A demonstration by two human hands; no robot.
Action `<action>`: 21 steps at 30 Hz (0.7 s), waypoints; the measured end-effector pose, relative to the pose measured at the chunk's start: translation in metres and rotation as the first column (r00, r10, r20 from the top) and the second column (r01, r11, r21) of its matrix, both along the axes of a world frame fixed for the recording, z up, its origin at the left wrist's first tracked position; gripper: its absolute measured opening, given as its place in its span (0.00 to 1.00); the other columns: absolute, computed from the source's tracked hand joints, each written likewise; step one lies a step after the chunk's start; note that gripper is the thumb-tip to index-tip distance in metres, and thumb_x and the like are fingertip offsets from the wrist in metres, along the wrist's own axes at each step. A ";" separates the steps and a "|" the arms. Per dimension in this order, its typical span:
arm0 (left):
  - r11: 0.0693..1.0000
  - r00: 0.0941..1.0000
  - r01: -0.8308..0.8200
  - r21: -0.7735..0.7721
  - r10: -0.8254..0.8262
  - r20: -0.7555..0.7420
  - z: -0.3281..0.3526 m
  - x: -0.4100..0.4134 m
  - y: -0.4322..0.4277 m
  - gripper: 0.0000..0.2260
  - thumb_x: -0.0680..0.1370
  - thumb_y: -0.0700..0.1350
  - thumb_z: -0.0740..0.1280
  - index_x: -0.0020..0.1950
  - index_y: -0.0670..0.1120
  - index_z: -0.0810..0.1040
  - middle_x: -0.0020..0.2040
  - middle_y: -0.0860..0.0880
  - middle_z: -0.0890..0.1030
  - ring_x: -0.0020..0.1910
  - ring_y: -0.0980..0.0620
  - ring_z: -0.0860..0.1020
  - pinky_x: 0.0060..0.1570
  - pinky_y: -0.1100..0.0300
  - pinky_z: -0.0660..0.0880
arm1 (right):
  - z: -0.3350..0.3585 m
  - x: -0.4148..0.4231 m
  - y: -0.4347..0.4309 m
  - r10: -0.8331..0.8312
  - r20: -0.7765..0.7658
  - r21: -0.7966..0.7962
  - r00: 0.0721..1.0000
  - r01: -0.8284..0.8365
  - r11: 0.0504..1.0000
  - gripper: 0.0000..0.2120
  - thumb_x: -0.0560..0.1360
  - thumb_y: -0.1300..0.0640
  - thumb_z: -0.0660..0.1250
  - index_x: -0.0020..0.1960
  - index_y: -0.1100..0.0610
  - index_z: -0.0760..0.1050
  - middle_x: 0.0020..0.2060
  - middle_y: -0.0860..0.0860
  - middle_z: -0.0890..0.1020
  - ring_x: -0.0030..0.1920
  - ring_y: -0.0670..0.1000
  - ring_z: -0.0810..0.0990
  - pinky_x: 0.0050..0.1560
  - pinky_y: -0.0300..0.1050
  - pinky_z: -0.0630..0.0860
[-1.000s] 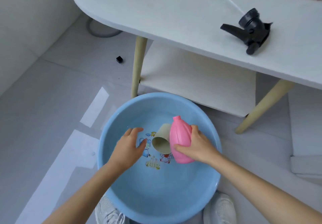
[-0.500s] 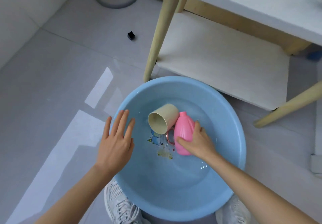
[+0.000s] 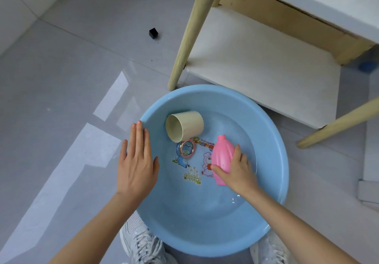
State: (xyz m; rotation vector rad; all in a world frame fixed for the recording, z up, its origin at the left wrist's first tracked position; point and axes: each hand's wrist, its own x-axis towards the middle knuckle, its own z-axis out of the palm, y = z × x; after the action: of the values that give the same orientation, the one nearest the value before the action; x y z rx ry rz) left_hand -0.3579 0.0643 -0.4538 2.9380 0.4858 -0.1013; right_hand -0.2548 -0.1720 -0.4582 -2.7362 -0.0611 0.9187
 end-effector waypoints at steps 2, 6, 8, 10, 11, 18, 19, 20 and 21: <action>1.000 1.000 -0.023 -0.003 0.023 0.008 0.000 0.001 -0.001 0.35 0.72 0.44 0.70 0.73 0.31 0.60 0.75 0.34 0.55 0.75 0.37 0.54 0.66 0.40 0.66 | -0.002 0.000 0.000 0.003 -0.003 0.010 1.000 -0.003 1.000 0.51 0.71 0.36 0.67 0.77 0.59 0.41 0.70 0.57 0.61 0.68 0.61 0.65 0.59 0.54 0.70; 0.999 0.999 -0.032 -0.003 0.032 0.015 -0.001 0.002 -0.002 0.35 0.72 0.44 0.70 0.73 0.30 0.59 0.75 0.33 0.56 0.75 0.37 0.55 0.64 0.41 0.68 | -0.005 0.007 -0.001 -0.066 -0.061 0.036 0.996 0.068 0.997 0.51 0.71 0.36 0.68 0.77 0.57 0.40 0.69 0.58 0.62 0.66 0.63 0.69 0.61 0.54 0.71; 1.000 0.999 -0.030 -0.001 0.030 0.014 -0.001 0.001 -0.001 0.36 0.71 0.43 0.70 0.73 0.30 0.59 0.75 0.33 0.56 0.75 0.37 0.55 0.64 0.41 0.68 | -0.004 0.010 -0.004 -0.067 -0.094 0.013 0.993 0.069 0.998 0.52 0.70 0.35 0.68 0.77 0.57 0.41 0.69 0.58 0.62 0.66 0.63 0.70 0.61 0.54 0.71; 1.000 1.000 -0.028 0.003 0.028 0.011 -0.001 0.002 -0.001 0.36 0.71 0.43 0.71 0.73 0.30 0.59 0.75 0.33 0.56 0.75 0.37 0.55 0.64 0.41 0.68 | -0.004 0.012 -0.008 -0.072 -0.125 -0.010 0.990 0.071 0.997 0.51 0.70 0.34 0.68 0.77 0.57 0.42 0.69 0.58 0.62 0.65 0.63 0.71 0.61 0.54 0.71; 1.000 1.000 -0.028 0.007 0.028 0.010 -0.001 0.002 -0.001 0.36 0.72 0.43 0.71 0.73 0.30 0.59 0.75 0.34 0.56 0.75 0.37 0.56 0.64 0.41 0.68 | -0.004 0.013 -0.010 -0.086 -0.136 -0.016 0.987 0.084 0.996 0.51 0.70 0.34 0.68 0.77 0.57 0.44 0.69 0.58 0.63 0.65 0.63 0.71 0.61 0.54 0.71; 1.000 1.000 -0.022 0.009 0.022 -0.001 0.000 0.002 -0.002 0.35 0.72 0.43 0.70 0.72 0.30 0.59 0.75 0.33 0.56 0.74 0.36 0.56 0.64 0.41 0.68 | -0.003 0.019 -0.009 -0.061 -0.152 -0.050 0.986 0.054 0.997 0.45 0.69 0.34 0.69 0.72 0.58 0.52 0.67 0.57 0.66 0.63 0.62 0.73 0.57 0.53 0.71; 1.000 1.000 -0.023 0.008 0.023 -0.003 0.000 0.002 -0.002 0.35 0.72 0.43 0.70 0.72 0.30 0.59 0.75 0.33 0.56 0.75 0.36 0.56 0.64 0.41 0.68 | -0.003 0.022 -0.008 -0.048 -0.158 -0.062 0.986 0.038 0.997 0.45 0.69 0.34 0.68 0.72 0.58 0.53 0.67 0.57 0.66 0.63 0.62 0.73 0.57 0.53 0.71; 1.000 1.000 -0.024 0.008 0.024 -0.004 0.000 0.002 -0.002 0.35 0.72 0.43 0.70 0.72 0.30 0.59 0.75 0.33 0.56 0.75 0.36 0.56 0.64 0.42 0.68 | -0.002 0.025 -0.006 -0.040 -0.164 -0.072 0.986 0.029 0.997 0.45 0.69 0.34 0.68 0.72 0.58 0.53 0.67 0.57 0.66 0.63 0.61 0.73 0.57 0.52 0.71; 1.000 1.000 -0.026 0.008 0.026 -0.007 0.000 0.002 -0.002 0.35 0.72 0.43 0.70 0.72 0.30 0.59 0.75 0.33 0.56 0.75 0.37 0.56 0.64 0.42 0.68 | -0.003 0.027 -0.005 -0.038 -0.171 -0.079 0.985 0.025 0.997 0.44 0.69 0.34 0.68 0.71 0.59 0.53 0.67 0.57 0.67 0.63 0.61 0.73 0.57 0.52 0.71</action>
State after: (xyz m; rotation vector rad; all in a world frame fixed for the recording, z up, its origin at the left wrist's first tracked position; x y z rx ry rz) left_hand -0.3557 0.0627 -0.4540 2.9394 0.5260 -0.1067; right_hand -0.2280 -0.1774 -0.4607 -2.7055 0.0507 1.1676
